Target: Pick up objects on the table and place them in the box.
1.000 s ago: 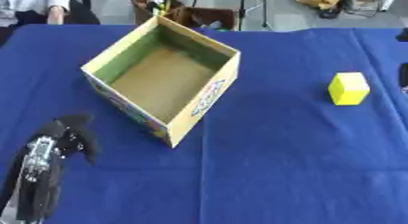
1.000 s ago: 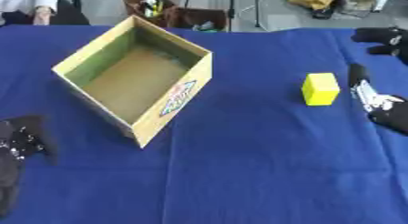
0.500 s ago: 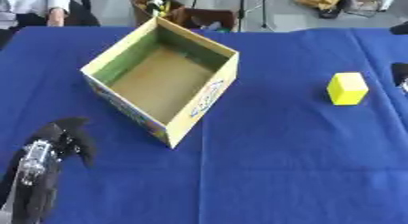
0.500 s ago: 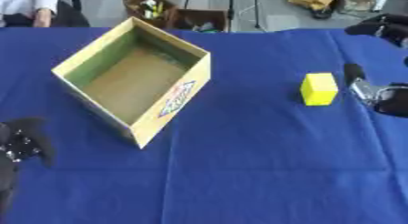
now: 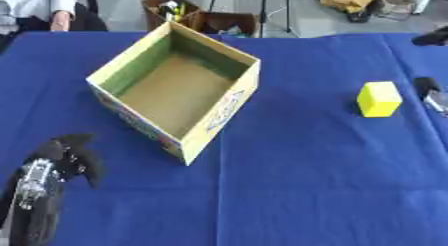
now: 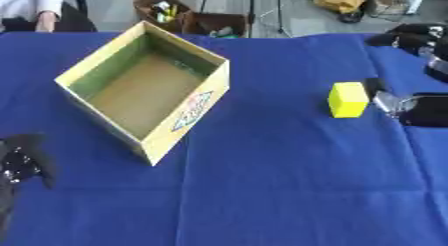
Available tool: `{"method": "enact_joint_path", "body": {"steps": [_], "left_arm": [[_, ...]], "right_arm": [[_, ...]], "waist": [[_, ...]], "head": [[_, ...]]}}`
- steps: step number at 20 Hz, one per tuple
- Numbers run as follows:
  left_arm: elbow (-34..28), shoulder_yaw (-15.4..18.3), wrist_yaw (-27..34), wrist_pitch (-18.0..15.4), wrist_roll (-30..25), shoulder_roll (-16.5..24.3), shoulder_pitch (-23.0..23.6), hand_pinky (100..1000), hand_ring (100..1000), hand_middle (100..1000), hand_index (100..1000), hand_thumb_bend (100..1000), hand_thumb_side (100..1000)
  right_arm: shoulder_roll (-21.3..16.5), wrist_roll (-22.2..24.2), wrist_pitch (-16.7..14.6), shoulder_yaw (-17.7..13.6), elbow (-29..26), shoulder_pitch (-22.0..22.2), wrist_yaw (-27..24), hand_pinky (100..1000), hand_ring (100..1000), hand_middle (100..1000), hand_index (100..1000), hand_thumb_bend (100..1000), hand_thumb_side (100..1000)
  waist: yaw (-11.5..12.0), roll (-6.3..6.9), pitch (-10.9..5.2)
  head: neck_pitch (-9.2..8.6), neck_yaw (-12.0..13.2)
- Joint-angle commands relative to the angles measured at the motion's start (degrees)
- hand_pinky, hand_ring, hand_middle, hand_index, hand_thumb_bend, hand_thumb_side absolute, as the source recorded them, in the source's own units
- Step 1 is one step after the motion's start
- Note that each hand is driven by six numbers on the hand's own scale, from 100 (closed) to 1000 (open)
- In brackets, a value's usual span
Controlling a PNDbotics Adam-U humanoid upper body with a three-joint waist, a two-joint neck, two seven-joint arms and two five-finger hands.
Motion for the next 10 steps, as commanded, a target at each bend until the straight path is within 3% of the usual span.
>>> {"method": "enact_joint_path", "body": {"steps": [1, 4, 6, 10], "left_arm": [[-0.7, -0.3, -0.3, -0.1, -0.3, 0.7, 0.0, 319, 432, 440, 720, 100, 1000], [-0.6, -0.4, -0.4, -0.1, -0.4, 0.7, 0.0, 319, 432, 440, 721, 100, 1000], [-0.6, -0.4, -0.5, -0.1, -0.5, 0.7, 0.0, 319, 432, 440, 721, 100, 1000], [-0.6, -0.6, -0.7, -0.2, -0.7, 0.8, 0.0, 319, 433, 440, 721, 100, 1000]], "right_arm": [[-3.1, 2.1, -1.1, 0.3, 3.4, -2.1, -0.5, 815, 914, 843, 973, 100, 782], [-3.4, 3.7, -2.3, 0.9, 6.6, -4.1, -0.1, 814, 913, 837, 985, 123, 710], [-3.4, 5.2, -3.1, 1.4, 8.6, -5.3, 0.2, 824, 921, 840, 998, 221, 685], [-3.3, 8.8, -4.3, 1.9, 12.4, -7.8, -0.1, 838, 931, 851, 1000, 312, 727]], "waist": [[0.2, -0.33, -0.82], [0.3, -0.46, -0.67], [0.4, -0.53, -0.53], [0.6, -0.64, -0.21]], "head": [[-0.99, -0.6], [-1.26, -1.0], [-1.39, -1.3], [-1.76, -1.6]]}}
